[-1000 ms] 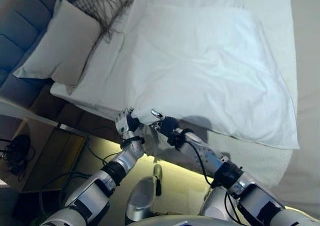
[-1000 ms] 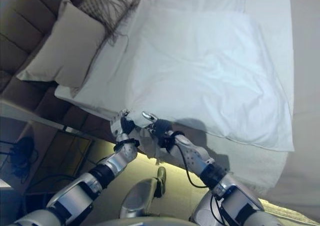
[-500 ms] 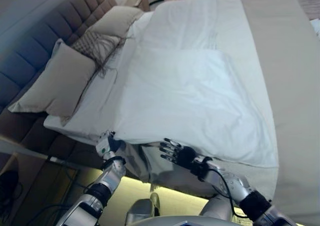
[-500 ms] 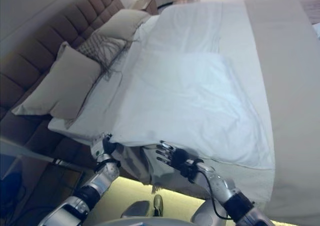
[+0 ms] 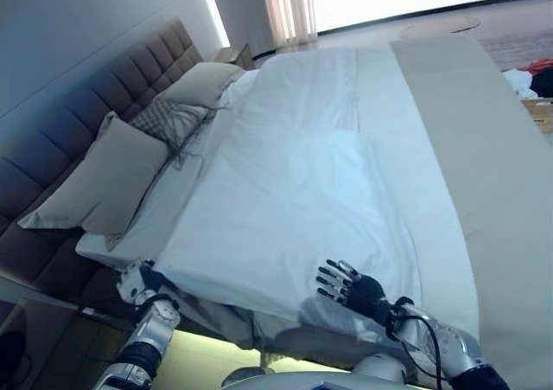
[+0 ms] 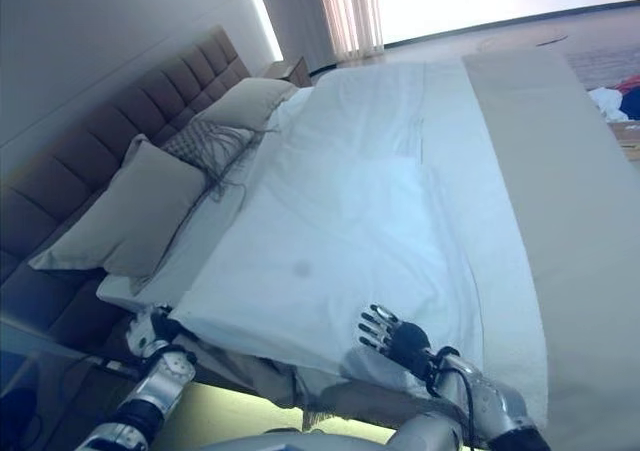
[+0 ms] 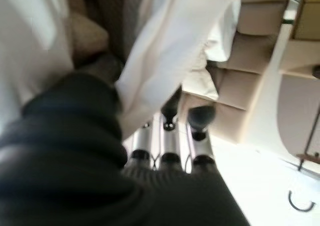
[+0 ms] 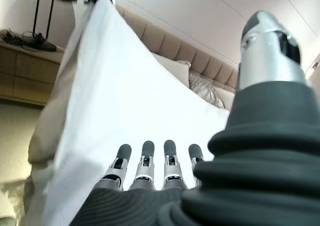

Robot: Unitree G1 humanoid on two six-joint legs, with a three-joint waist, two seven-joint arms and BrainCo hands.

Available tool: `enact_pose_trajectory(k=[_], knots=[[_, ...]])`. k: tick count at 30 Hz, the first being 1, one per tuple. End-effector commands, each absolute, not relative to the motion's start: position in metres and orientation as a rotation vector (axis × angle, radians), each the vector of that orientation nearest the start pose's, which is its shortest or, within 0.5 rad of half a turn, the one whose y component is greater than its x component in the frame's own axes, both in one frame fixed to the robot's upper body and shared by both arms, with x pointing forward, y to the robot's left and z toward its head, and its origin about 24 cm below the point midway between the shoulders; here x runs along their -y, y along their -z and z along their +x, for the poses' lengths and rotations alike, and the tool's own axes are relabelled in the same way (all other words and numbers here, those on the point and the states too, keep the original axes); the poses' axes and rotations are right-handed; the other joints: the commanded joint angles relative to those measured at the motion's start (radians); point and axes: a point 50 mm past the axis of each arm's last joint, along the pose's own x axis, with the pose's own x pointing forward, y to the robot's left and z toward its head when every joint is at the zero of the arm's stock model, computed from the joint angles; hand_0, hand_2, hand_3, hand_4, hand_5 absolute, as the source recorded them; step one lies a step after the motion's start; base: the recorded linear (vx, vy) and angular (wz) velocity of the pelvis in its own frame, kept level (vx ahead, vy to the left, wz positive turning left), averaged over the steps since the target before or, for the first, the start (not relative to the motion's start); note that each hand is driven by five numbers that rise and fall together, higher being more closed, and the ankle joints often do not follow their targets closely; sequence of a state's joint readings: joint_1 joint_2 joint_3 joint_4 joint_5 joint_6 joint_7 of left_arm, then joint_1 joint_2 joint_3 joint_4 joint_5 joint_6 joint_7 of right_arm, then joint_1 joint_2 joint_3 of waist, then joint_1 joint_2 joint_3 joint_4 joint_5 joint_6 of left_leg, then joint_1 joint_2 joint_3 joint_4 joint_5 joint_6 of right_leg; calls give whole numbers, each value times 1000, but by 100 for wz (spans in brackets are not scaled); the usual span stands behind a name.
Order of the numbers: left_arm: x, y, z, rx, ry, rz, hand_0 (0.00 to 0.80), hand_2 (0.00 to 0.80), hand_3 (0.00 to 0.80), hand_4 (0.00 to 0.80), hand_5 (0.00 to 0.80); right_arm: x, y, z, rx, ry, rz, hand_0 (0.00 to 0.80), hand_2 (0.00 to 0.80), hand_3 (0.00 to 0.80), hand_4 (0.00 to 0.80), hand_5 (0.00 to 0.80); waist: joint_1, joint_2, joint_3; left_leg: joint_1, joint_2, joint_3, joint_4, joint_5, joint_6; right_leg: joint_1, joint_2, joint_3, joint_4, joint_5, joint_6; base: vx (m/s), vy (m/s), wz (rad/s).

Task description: Make the bed neatly

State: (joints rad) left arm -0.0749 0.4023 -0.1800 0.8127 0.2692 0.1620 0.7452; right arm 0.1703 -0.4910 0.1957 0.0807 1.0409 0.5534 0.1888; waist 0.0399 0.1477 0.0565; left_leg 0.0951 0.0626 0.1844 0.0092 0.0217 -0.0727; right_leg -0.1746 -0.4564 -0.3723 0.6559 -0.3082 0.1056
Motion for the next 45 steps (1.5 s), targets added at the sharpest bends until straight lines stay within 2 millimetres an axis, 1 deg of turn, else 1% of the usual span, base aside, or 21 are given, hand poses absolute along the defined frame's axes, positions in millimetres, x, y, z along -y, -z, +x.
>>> enact_pose_trajectory(k=[1, 6, 9, 11, 13, 15, 18, 20, 21, 23, 24, 26, 29, 32, 34, 36, 40, 44, 45], knots=[[-401, -3, 179, -560, -950, 1268, 800, 800, 800, 800, 800, 174, 25, 188, -702, -354, 729, 0, 0, 0, 0, 0, 27, -51, -26, -12, -22, -53, -21, 75, 25, 253, -30, -13, -506, 425, 100, -30, 136, 6], [-422, -14, 170, -627, -996, 1211, 800, 800, 800, 800, 800, 189, 26, 189, -675, -284, 717, 0, 0, 0, 0, 0, 32, -31, -39, -9, -41, -70, -59, 92, 25, 258, -39, -25, -503, 435, 110, -40, 183, 12], [-436, -26, 169, -641, -997, 1198, 800, 800, 800, 800, 800, 196, 24, 190, -657, -259, 706, 0, 0, 0, 0, 0, 31, -21, -48, -13, -58, -78, -73, 97, 26, 248, -49, -16, -498, 451, 117, -22, 194, 5], [-442, -34, 170, -649, -979, 1218, 800, 800, 800, 800, 800, 198, 23, 190, -651, -242, 704, 0, 0, 0, 0, 0, 30, -20, -50, -18, -71, -79, -75, 96, 29, 235, -63, -8, -489, 467, 125, -17, 182, 2], [-450, -44, 171, -664, -1000, 1218, 800, 800, 800, 800, 800, 201, 21, 191, -647, -226, 698, 0, 0, 0, 0, 0, 28, -12, -53, -21, -86, -80, -79, 94, 33, 223, -75, -1, -484, 478, 131, -5, 202, 2], [-463, -57, 164, -680, -1066, 1180, 800, 800, 800, 800, 800, 204, 20, 191, -644, -229, 689, 0, 0, 0, 0, 0, 22, -3, -57, -23, -95, -72, -82, 88, 36, 212, -75, 13, -495, 488, 136, 7, 148, 2], [-480, -75, 153, -688, -1168, 1108, 800, 800, 800, 800, 800, 208, 21, 190, -641, -229, 678, 0, 0, 0, 0, 0, 19, 2, -59, -29, -100, -59, -82, 84, 37, 195, -73, 29, -510, 509, 142, 10, 84, -3], [-489, -87, 148, -693, -1205, 1110, 800, 800, 800, 800, 800, 210, 21, 191, -641, -222, 676, 0, 0, 0, 0, 0, 18, 2, -61, -33, -102, -53, -82, 83, 37, 190, -71, 32, -520, 518, 145, 18, 67, -12], [-494, -96, 146, -701, -1208, 1154, 800, 800, 800, 800, 800, 211, 20, 191, -641, -223, 675, 0, 0, 0, 0, 0, 15, 2, -61, -33, -102, -49, -84, 81, 36, 189, -68, 33, -526, 518, 146, 25, 59, -8], [-501, -115, 144, -674, -1251, 1173, 800, 800, 800, 800, 800, 214, 18, 191, -642, -220, 677, 0, 0, 0, 0, 0, 12, 2, -62, -32, -103, -43, -86, 78, 35, 188, -63, 36, -536, 526, 148, 18, 45, -6], [-505, -128, 145, -648, -1283, 1167, 800, 800, 800, 800, 800, 215, 16, 192, -638, -218, 675, 0, 0, 0, 0, 0, 10, 2, -62, -32, -104, -40, -87, 76, 36, 187, -63, 37, -540, 530, 148, -1, 29, -5], [-512, -163, 149, -570, -1333, 1182, 800, 800, 800, 800, 800, 218, 14, 191, -628, -220, 683, 0, 0, 0, 0, 0, 11, 4, -63, -36, -106, -35, -86, 72, 37, 181, -67, 40, -541, 539, 152, 0, 0, 0], [-520, -204, 148, -524, -1359, 1233, 800, 800, 800, 800, 800, 219, 16, 188, -622, -223, 697, 0, 0, 0, 0, 0, 13, 5, -62, -31, -107, -24, -82, 65, 36, 182, -73, 35, -531, 548, 156, -12, -39, 4], [-521, -226, 152, -505, -1353, 1273, 800, 800, 800, 800, 800, 217, 17, 190, -625, -221, 710, 0, 0, 0, 0, 0, 13, 7, -65, -27, -114, -27, -82, 62, 40, 190, -66, 33, -531, 556, 156, 13, -49, 0], [-519, -229, 158, -516, -1335, 1285, 800, 800, 800, 800, 800, 215, 17, 192, -627, -227, 713, 0, 0, 0, 0, 0, 12, 10, -66, -26, -119, -30, -81, 61, 42, 189, -64, 36, -525, 559, 156, 13, -18, 4], [-517, -227, 163, -534, -1314, 1291, 800, 800, 800, 800, 800, 214, 16, 192, -630, -239, 714, 0, 0, 0, 0, 0, 10, 13, -68, -28, -125, -33, -81, 62, 46, 184, -59, 40, -520, 559, 156, 1, 0, 4], [-515, -211, 167, -565, -1280, 1276, 800, 800, 800, 800, 800, 209, 17, 192, -639, -234, 714, 0, 0, 0, 0, 0, 12, 12, -69, -28, -132, -44, -83, 60, 51, 184, -44, 48, -523, 552, 156, -3, -12, 2], [-512, -188, 165, -590, -1253, 1242, 800, 800, 800, 800, 800, 207, 15, 193, -626, -232, 722, 0, 0, 0, 0, 0, 20, 6, -66, -30, -129, -52, -81, 55, 53, 180, -33, 51, -525, 537, 156, -22, -61, 2], [-512, -181, 164, -601, -1248, 1236, 609, 609, 609, 609, 609, 206, 14, 193, -621, -232, 724, 0, 0, 0, 0, 0, 22, 3, -65, -31, -127, -53, -80, 54, 54, 179, -31, 51, -524, 534, 156, -25, -61, -1]])
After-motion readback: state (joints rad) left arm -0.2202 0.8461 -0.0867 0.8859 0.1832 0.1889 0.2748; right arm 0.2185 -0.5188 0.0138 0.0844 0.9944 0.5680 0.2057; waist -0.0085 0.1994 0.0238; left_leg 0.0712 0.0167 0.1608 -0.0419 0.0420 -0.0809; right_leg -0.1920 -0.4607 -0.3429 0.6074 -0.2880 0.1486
